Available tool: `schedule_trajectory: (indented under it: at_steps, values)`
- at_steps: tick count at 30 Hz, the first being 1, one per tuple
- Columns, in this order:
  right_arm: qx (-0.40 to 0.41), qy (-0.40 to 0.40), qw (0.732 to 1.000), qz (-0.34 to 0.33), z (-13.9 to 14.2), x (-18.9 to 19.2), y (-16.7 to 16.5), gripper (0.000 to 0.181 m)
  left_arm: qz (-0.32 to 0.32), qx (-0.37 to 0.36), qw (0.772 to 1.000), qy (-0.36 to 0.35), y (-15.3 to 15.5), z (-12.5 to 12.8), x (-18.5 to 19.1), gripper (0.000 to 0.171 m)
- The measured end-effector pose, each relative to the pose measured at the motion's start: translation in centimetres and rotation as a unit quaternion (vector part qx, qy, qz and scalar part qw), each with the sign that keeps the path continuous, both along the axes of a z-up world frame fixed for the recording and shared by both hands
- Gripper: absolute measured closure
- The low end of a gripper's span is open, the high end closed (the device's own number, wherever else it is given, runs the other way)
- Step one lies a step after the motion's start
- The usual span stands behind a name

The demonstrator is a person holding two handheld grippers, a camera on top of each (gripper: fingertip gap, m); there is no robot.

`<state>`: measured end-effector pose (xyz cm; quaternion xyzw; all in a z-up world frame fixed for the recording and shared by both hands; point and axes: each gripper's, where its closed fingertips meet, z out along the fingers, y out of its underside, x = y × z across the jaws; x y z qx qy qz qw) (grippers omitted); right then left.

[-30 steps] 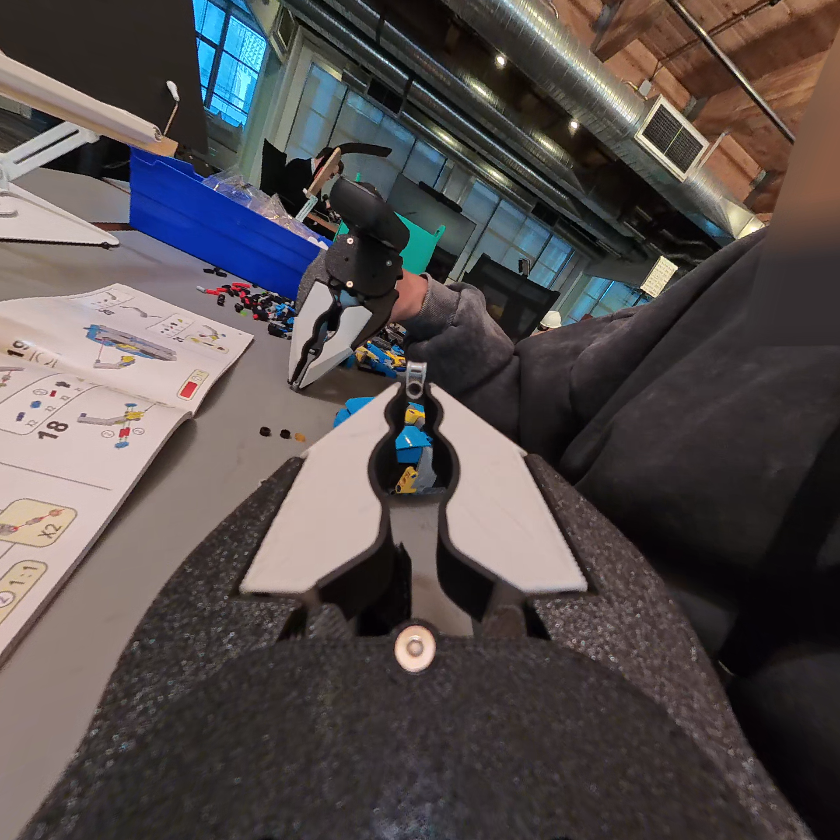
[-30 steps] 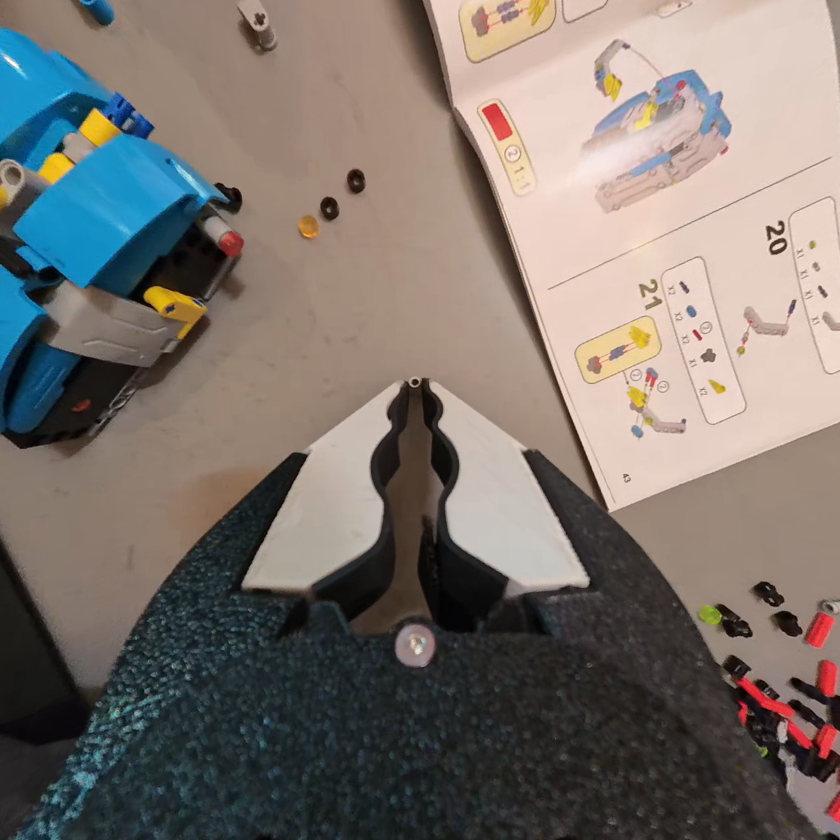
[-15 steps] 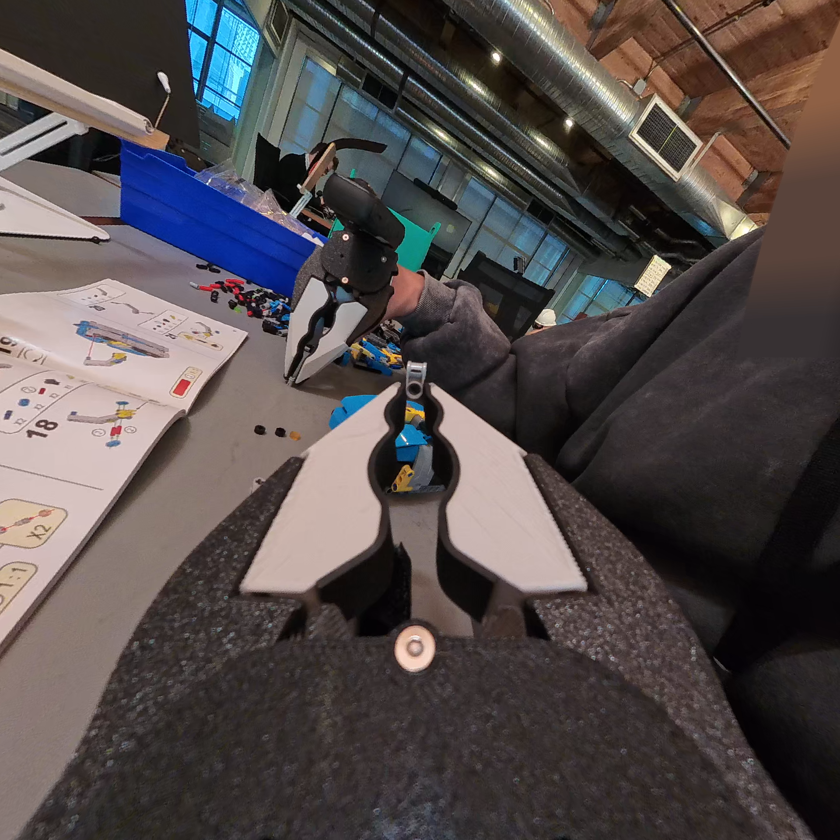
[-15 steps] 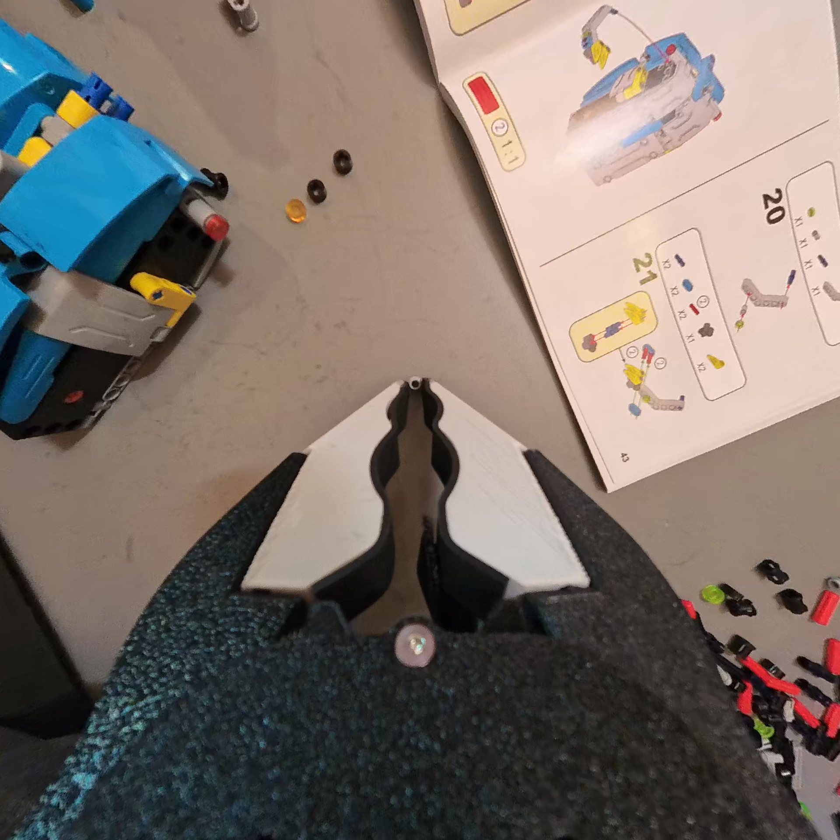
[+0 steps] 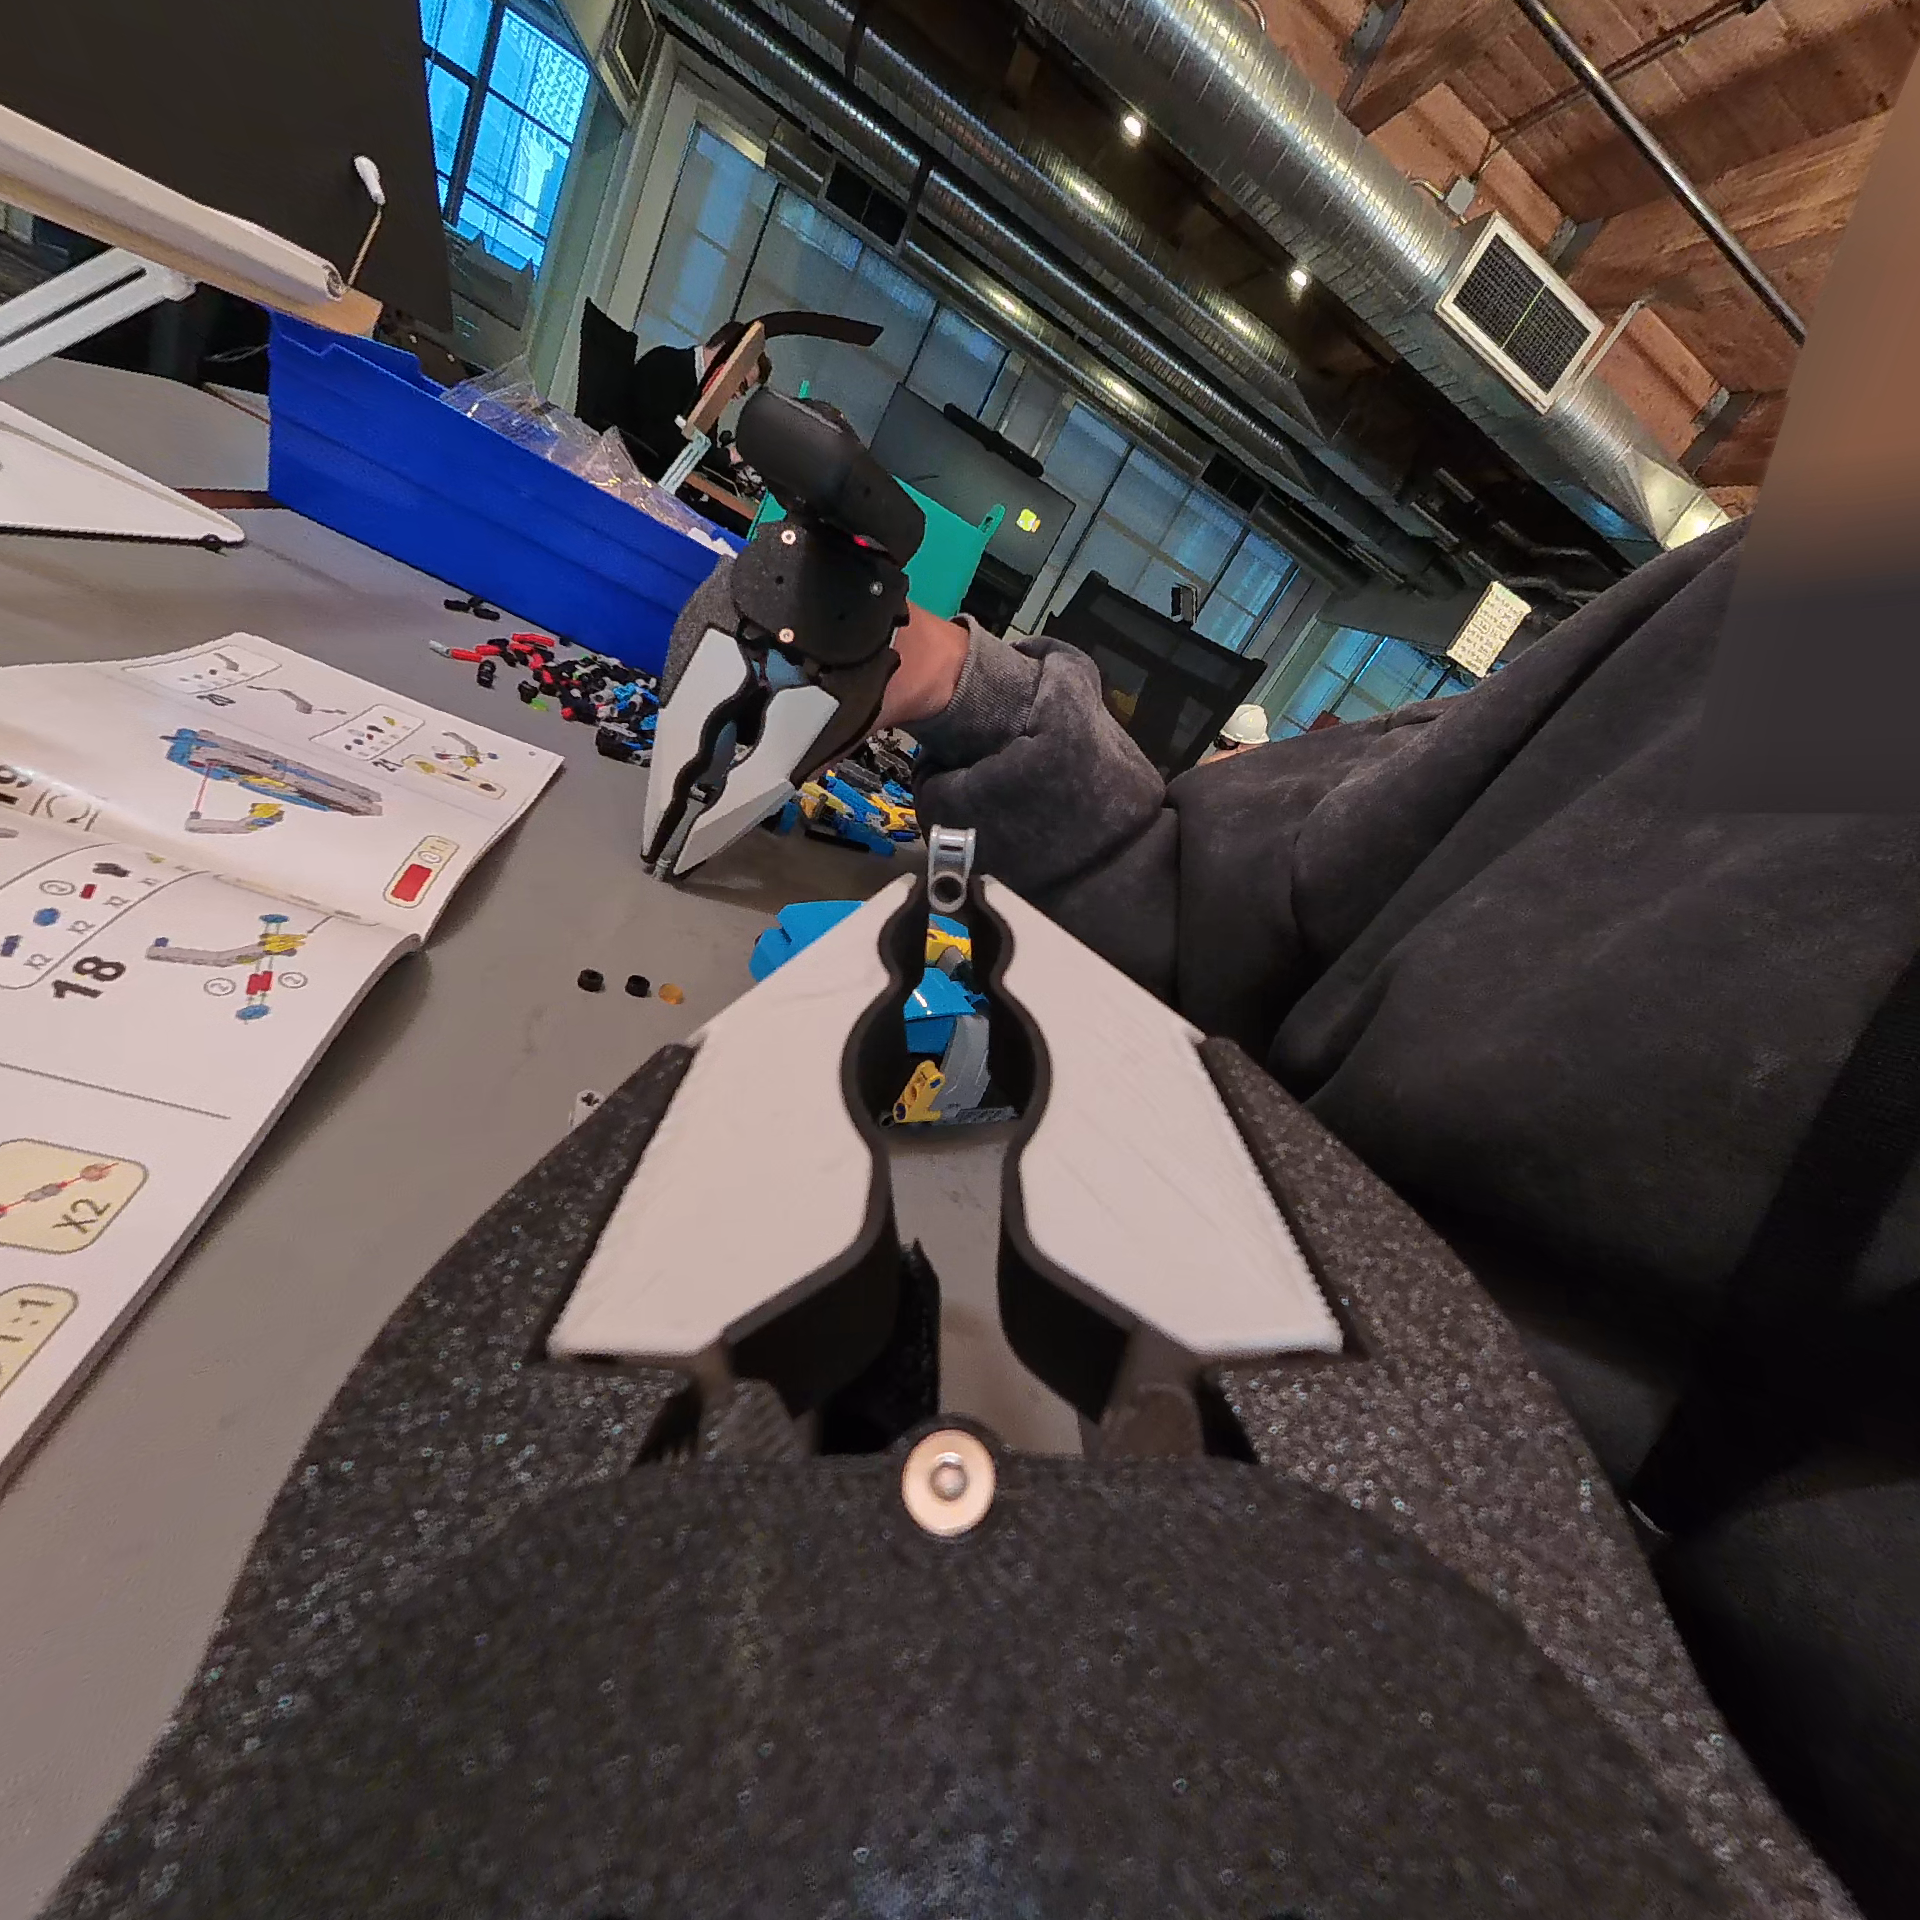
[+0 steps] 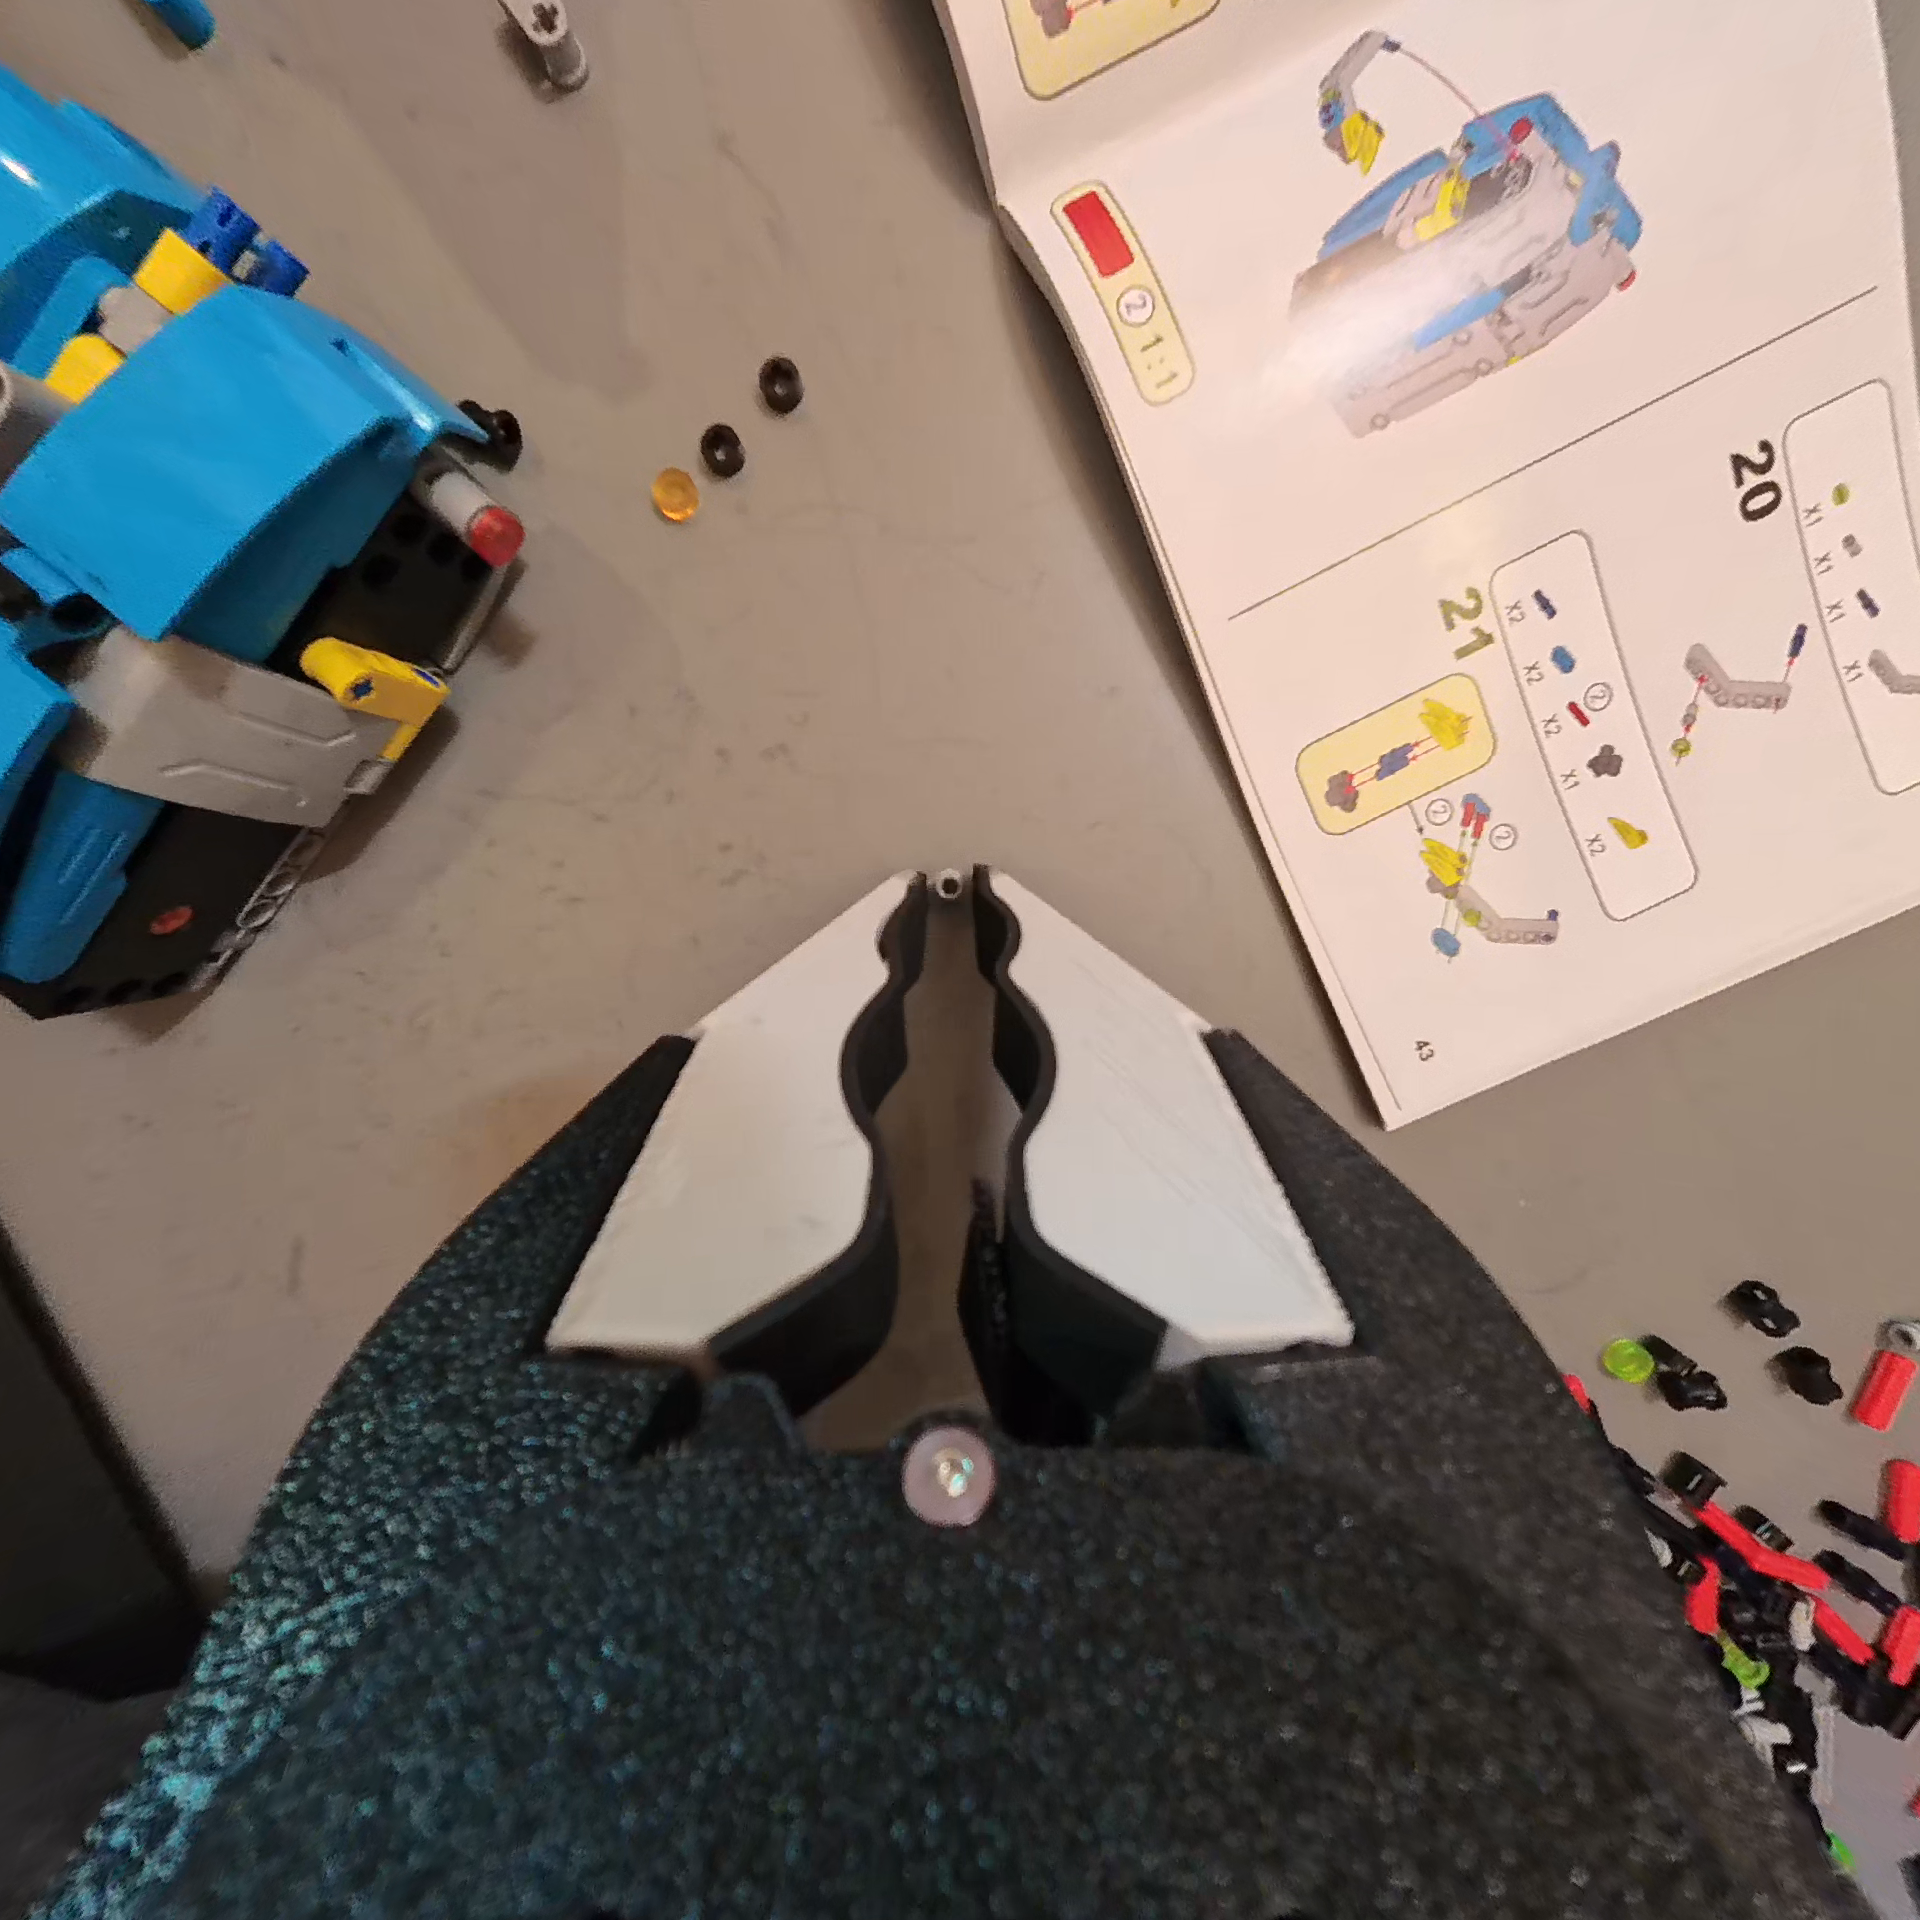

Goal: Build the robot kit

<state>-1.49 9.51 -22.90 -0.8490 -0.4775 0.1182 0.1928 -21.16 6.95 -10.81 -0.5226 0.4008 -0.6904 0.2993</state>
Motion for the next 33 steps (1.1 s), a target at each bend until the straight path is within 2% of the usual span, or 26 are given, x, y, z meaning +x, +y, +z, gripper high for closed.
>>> schedule_trajectory:
  at_steps: [11, 13, 15, 17, 19, 21, 23, 27, 33]
  values:
    - [-0.012, 0.0, 1.0, -0.005, -0.2, -0.1, -0.1, 0.176, 0.0, -0.001, 1.0, 0.002, 0.0, -0.1, 0.1, 0.165]
    - [0.011, 0.005, 1.0, -0.007, 0.6, -0.4, 0.6, 0.176, -0.003, -0.008, 1.0, -0.002, 0.1, 0.0, 0.1, 0.165]
    - [0.057, 0.076, 0.995, 0.008, 3.4, -3.3, 1.4, 0.177, -0.011, -0.037, 0.999, -0.018, 0.3, 0.5, -0.1, 0.165]
    - [0.1, 0.177, 0.978, 0.036, 7.5, -8.1, 1.5, 0.177, -0.029, -0.09, 0.994, -0.051, 0.7, 1.4, -0.4, 0.166]
    - [0.182, 0.265, 0.943, 0.082, 11.8, -13.9, 0.8, 0.177, -0.049, -0.151, 0.984, -0.086, 1.2, 2.3, -0.8, 0.165]
    - [0.256, 0.294, 0.914, 0.111, 14.4, -18.3, -0.2, 0.177, -0.072, -0.201, 0.97, -0.118, 1.4, 3.1, -1.1, 0.166]
    - [0.304, 0.278, 0.901, 0.133, 15.2, -20.8, -1.0, 0.177, -0.089, -0.246, 0.954, -0.148, 1.6, 3.7, -1.4, 0.166]
    - [0.348, 0.297, 0.882, 0.111, 16.4, -21.8, -0.8, 0.177, -0.105, -0.31, 0.928, -0.178, 2.2, 3.9, -1.8, 0.166]
    - [0.367, 0.278, 0.882, 0.107, 16.1, -22.2, -0.3, 0.177, -0.123, -0.33, 0.917, -0.19, 2.2, 4.2, -1.9, 0.166]
